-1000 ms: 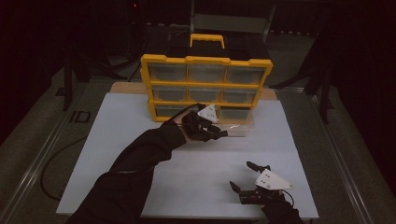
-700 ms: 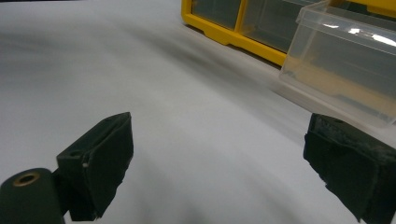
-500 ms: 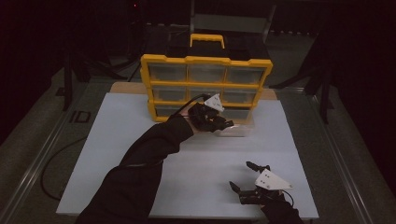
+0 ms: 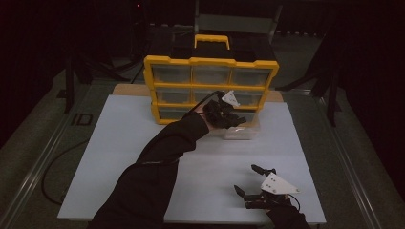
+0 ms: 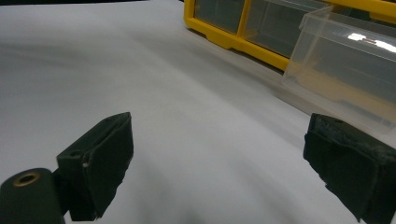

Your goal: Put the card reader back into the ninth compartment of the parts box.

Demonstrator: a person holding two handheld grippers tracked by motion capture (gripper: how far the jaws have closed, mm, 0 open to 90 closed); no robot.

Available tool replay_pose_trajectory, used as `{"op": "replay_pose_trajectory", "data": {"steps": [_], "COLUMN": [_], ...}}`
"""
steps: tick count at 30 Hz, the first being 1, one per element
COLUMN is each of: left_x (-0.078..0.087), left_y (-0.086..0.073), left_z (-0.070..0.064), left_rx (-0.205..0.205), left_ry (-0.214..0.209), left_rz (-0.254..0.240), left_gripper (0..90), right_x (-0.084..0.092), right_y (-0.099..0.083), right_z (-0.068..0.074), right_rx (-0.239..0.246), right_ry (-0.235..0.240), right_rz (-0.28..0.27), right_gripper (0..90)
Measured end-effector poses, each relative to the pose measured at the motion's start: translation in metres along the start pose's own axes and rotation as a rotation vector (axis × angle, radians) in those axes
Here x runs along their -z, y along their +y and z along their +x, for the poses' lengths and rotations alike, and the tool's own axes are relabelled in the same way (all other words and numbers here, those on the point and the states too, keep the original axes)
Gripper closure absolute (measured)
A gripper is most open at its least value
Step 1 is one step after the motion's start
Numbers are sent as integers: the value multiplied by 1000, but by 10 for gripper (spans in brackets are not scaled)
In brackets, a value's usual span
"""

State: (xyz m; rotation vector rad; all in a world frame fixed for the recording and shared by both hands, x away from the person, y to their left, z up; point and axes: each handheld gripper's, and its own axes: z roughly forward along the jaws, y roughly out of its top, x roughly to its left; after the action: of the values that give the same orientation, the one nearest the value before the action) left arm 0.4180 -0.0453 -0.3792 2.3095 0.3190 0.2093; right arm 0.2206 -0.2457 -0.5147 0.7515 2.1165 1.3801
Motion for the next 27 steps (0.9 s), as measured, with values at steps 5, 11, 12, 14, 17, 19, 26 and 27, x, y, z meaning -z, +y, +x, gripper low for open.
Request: {"op": "replay_pose_trajectory", "data": {"steps": [5,11,12,14,17,19,26,27], "left_x": [-7,-17,-19,-24,-31,-34,-42,-43], "left_y": [6,12,12,12,13,13,14,14], "left_z": [6,10,11,12,14,16,22,22], "left_rx": [13,28,28,28,30,40,64,66], "left_ry": [12,28,29,38,43,48,60,63], "left_rz": [11,20,24,36,46,36,39,47], "left_gripper": [744,744,744,744,744,744,743,743], "right_x": [1,1,1,1,1,1,1,1], "right_y": [0,0,0,0,0,0,0,0], "right_z": [0,-1,-1,-1,-1,-2,-1,-2], "right_rx": [-4,-5,-4,-7,-8,-8,-9,-8], "right_ry": [1,1,1,0,-1,1,4,3], "right_rz": [-3,-6,-6,-7,-9,-8,-9,-9], "right_gripper": [86,86,87,87,87,87,87,87]}}
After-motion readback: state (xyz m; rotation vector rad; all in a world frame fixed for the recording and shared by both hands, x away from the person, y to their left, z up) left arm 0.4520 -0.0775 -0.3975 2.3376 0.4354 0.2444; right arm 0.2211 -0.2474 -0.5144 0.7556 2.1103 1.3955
